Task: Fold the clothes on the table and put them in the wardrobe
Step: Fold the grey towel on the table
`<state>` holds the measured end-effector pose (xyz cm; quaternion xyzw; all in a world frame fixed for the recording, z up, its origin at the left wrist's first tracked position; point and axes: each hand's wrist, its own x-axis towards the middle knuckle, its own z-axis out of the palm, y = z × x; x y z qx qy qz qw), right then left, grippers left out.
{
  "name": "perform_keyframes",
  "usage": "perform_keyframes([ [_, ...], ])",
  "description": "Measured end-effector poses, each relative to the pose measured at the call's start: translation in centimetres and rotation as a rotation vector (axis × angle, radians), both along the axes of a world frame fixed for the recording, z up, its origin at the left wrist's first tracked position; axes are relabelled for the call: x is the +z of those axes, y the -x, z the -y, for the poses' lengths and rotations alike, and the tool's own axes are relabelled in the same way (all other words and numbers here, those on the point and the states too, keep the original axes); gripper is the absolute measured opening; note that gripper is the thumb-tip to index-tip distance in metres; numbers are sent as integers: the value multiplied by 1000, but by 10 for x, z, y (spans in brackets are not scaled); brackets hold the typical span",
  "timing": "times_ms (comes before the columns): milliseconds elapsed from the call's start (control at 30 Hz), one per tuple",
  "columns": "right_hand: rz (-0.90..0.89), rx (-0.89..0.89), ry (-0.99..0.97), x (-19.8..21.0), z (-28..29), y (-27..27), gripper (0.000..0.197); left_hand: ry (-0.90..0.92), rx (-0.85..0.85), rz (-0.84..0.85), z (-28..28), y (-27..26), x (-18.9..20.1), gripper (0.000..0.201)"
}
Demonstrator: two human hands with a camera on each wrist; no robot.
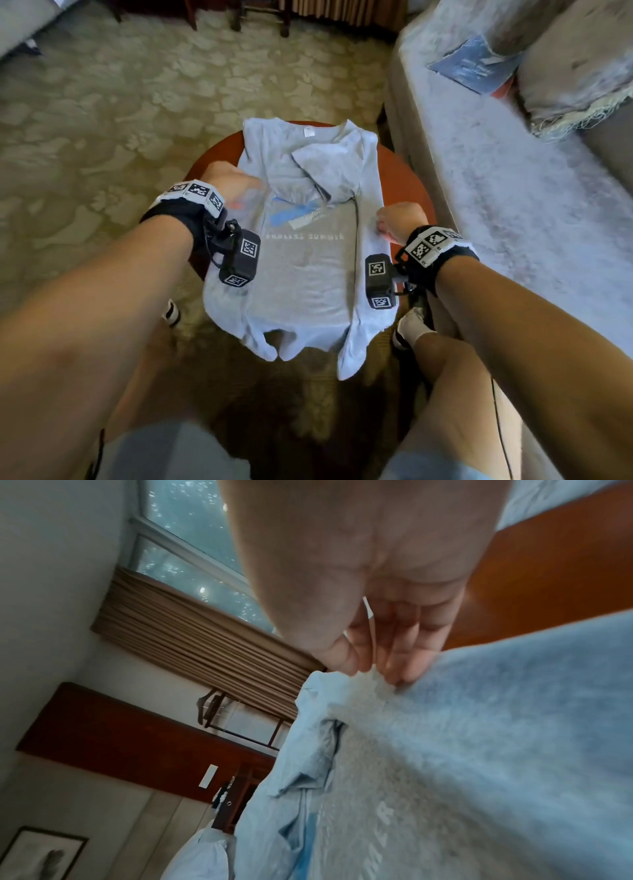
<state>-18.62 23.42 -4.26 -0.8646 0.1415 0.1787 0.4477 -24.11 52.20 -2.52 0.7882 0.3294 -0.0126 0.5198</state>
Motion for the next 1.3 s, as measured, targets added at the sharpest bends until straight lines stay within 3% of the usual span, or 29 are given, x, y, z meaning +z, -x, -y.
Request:
perform_keyframes([
  [100,3,-120,70,-5,-12,-30,20,31,76,1,-23,-28,-9,25],
  [233,131,-193,151,-18,-28,-80,30,-20,105,24,-35,-74,-16,35],
  [300,153,-187,135,-19,-40,-109,41,-115,99,16,-42,-100,-16,34],
  [400,133,-132,103,-22,-55,-156,47,-114,36,-16,-58,-143,-24,22],
  [467,120,-68,93,-24,-63,-185,42,-125,-2,-51,-68,-166,-26,24],
  [533,122,-9,92,-25,-67,-211,35,-116,-28,-121,-78,-182,-26,42],
  [600,117,47,85,-27,-71,-232,22,-143,-43,-140,-87,-196,-29,30],
  [667,152,64,100,-26,-77,-246,17,-149,-1,-75,-97,-206,-36,32],
  [733,227,29,75,-25,-84,-256,26,-117,40,24,-101,-213,-38,41],
  [1000,434,-85,-83,10,-92,-252,23,-43,143,295,-96,-215,-4,23],
  [1233,469,-111,-261,77,-49,-168,14,30,125,318,-78,-139,68,35],
  [1300,494,-74,-273,89,-32,-131,17,72,101,296,-71,-107,80,29],
])
